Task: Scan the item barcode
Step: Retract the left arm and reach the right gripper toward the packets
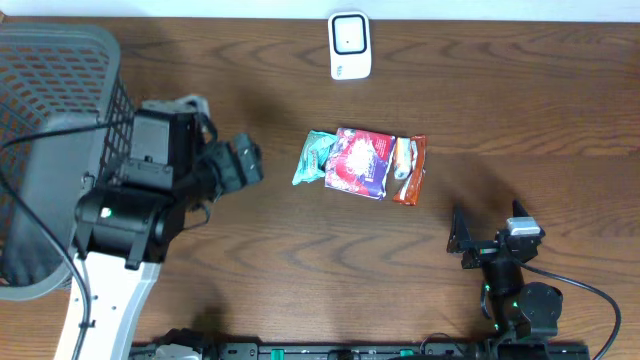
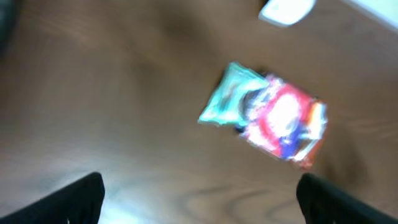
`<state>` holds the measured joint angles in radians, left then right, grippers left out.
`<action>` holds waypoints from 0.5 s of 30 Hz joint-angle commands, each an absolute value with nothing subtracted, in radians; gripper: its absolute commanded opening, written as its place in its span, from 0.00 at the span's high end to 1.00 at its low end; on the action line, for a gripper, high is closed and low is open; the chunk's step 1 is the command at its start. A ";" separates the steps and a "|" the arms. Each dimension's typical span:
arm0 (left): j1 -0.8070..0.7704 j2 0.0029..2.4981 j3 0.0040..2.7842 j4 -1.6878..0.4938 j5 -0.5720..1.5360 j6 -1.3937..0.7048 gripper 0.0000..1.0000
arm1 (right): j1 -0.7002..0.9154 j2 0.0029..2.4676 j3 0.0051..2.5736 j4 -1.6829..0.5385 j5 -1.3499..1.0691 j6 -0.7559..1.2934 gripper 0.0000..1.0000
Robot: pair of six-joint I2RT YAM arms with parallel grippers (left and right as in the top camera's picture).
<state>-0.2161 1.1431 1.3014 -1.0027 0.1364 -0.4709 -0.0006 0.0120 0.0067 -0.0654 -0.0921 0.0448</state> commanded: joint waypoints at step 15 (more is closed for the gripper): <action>-0.208 1.184 1.279 -1.107 0.014 -0.464 0.02 | -0.005 0.006 0.006 -0.020 -0.629 0.570 0.01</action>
